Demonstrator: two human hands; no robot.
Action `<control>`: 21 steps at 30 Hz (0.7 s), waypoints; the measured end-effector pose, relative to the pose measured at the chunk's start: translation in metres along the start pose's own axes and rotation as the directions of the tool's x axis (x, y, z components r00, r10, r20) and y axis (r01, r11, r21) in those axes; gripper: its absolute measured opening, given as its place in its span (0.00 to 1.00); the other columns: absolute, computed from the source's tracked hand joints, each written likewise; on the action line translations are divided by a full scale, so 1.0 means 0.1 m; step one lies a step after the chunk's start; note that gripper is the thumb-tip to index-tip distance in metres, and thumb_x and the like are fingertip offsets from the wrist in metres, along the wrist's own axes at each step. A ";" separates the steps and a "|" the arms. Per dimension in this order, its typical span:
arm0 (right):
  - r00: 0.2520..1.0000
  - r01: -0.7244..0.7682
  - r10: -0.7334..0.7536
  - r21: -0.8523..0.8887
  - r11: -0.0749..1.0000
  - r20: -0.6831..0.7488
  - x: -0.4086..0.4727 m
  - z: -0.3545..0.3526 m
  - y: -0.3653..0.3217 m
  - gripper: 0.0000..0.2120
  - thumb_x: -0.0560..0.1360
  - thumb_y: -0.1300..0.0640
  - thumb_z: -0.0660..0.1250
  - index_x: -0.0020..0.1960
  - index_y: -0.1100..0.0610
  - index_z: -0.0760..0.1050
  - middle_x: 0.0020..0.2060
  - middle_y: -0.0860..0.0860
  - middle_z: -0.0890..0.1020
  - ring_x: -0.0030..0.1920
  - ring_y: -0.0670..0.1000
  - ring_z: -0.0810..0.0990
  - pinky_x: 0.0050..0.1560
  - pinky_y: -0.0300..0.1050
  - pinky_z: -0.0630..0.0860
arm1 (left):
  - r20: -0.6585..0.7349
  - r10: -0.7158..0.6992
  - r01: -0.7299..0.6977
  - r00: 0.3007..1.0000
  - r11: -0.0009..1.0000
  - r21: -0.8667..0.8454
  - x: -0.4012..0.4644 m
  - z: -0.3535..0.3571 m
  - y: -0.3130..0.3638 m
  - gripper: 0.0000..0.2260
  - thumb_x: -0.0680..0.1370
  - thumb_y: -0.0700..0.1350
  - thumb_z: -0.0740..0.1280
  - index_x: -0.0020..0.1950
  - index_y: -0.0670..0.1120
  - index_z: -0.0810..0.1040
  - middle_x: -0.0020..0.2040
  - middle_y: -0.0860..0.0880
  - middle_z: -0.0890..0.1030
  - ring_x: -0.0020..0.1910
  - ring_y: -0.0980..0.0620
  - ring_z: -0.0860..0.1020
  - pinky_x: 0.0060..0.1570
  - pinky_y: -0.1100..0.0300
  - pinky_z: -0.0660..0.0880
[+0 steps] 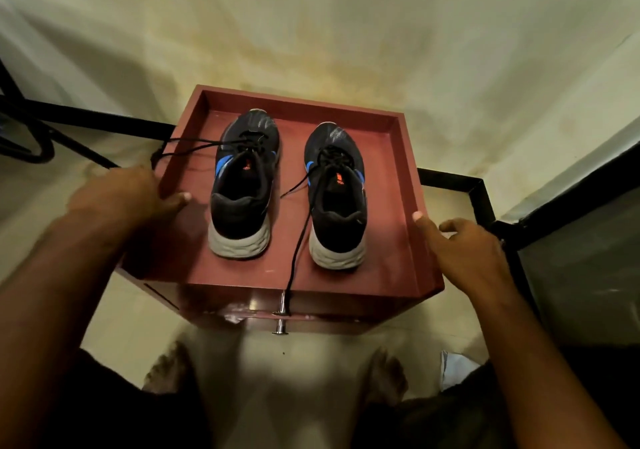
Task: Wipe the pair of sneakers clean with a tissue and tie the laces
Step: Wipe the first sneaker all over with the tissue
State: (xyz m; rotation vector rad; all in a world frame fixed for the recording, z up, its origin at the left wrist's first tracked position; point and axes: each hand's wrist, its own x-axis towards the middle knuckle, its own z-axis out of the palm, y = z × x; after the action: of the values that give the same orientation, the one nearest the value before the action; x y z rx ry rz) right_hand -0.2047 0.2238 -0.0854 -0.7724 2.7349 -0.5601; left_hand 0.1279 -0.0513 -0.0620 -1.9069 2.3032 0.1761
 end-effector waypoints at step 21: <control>0.976 0.056 0.030 -0.382 0.922 0.216 0.22 0.10 -0.02 0.24 0.79 0.37 0.65 0.58 0.58 0.78 0.36 0.49 0.77 0.36 0.51 0.79 0.41 0.46 0.75 | 0.059 -0.013 0.006 0.998 0.993 0.122 -0.07 -0.03 0.13 0.14 0.80 0.43 0.66 0.65 0.44 0.80 0.63 0.41 0.81 0.62 0.40 0.80 0.59 0.46 0.77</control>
State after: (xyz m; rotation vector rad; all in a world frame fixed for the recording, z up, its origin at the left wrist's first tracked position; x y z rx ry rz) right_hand -0.2189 0.2069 -0.0959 -0.8798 2.6614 0.0731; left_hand 0.1161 -0.0422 -0.0582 -1.8279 2.2124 0.0880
